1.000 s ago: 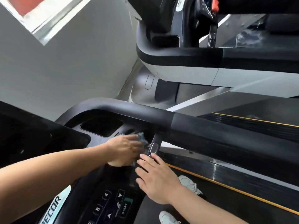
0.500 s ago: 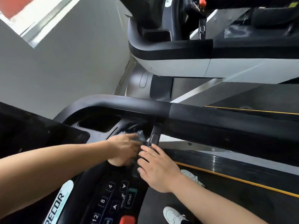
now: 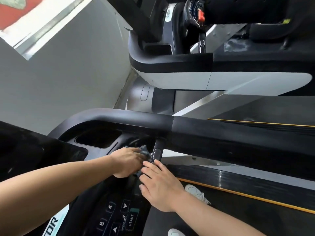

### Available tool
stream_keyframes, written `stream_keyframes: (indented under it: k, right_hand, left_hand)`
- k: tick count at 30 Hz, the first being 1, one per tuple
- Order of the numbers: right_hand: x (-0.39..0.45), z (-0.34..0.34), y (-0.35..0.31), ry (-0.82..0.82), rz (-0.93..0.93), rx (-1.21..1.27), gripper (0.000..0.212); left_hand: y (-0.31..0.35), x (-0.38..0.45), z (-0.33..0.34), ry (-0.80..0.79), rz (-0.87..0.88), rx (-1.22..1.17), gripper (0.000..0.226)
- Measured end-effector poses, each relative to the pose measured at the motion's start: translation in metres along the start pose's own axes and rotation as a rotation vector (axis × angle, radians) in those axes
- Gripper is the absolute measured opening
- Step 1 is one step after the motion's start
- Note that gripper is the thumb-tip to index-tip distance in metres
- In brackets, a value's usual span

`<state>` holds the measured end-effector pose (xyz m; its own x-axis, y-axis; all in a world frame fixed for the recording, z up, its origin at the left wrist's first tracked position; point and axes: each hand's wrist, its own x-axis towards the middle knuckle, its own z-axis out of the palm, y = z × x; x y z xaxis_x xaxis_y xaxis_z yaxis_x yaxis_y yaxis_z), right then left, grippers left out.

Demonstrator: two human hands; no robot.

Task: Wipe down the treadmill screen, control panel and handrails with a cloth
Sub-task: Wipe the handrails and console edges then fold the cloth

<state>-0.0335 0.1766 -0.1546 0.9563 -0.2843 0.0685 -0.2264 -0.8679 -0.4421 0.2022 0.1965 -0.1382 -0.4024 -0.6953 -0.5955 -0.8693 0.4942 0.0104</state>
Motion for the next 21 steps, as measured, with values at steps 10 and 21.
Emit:
stream_keyframes:
  k: [10, 21]
  right_hand:
    - [-0.011, -0.029, 0.01, 0.344, 0.358, 0.476, 0.02]
    - [-0.011, -0.048, 0.054, 0.243, 0.556, 0.586, 0.027]
  left_hand:
    - [0.059, -0.043, -0.059, 0.651, -0.851, -1.242, 0.024]
    - [0.123, 0.066, -0.028, 0.306, -0.769, -0.309, 0.063]
